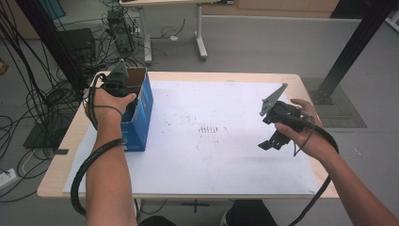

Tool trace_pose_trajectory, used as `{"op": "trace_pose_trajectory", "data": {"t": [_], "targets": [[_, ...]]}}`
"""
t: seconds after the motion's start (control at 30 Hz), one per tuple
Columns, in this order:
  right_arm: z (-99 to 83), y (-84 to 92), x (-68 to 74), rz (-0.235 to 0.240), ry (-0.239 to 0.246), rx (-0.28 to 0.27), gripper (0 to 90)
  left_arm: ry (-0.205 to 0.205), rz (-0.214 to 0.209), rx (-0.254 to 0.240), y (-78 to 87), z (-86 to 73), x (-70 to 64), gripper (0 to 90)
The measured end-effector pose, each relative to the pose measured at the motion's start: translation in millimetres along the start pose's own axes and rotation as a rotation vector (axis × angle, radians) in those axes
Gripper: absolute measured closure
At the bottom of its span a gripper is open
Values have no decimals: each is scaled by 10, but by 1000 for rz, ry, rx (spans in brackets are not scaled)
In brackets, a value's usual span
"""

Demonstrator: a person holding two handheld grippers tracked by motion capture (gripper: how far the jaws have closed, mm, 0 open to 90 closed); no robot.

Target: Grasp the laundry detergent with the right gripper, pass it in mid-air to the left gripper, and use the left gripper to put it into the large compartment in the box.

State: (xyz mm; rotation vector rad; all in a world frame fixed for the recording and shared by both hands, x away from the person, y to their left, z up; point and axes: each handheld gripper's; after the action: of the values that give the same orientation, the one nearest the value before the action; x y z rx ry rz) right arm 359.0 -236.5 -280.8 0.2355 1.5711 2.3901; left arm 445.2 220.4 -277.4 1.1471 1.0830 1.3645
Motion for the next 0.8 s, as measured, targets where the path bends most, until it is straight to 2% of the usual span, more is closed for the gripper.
{"op": "trace_pose_trajectory", "data": {"t": [0.8], "targets": [[-10, 26, 0, -5, 3, 6, 62, -2, 6, -7, 2, -8, -23, 371]]}}
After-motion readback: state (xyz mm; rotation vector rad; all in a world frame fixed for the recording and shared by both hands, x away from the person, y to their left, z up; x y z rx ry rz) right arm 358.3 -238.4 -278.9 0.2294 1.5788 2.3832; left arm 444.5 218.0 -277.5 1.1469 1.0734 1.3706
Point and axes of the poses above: each handheld gripper's, and its own axes: y roughly backward along the jaws, z roughly out of its top, x roughly to its left, and after that the axes turned 1 degree about z, right-handed
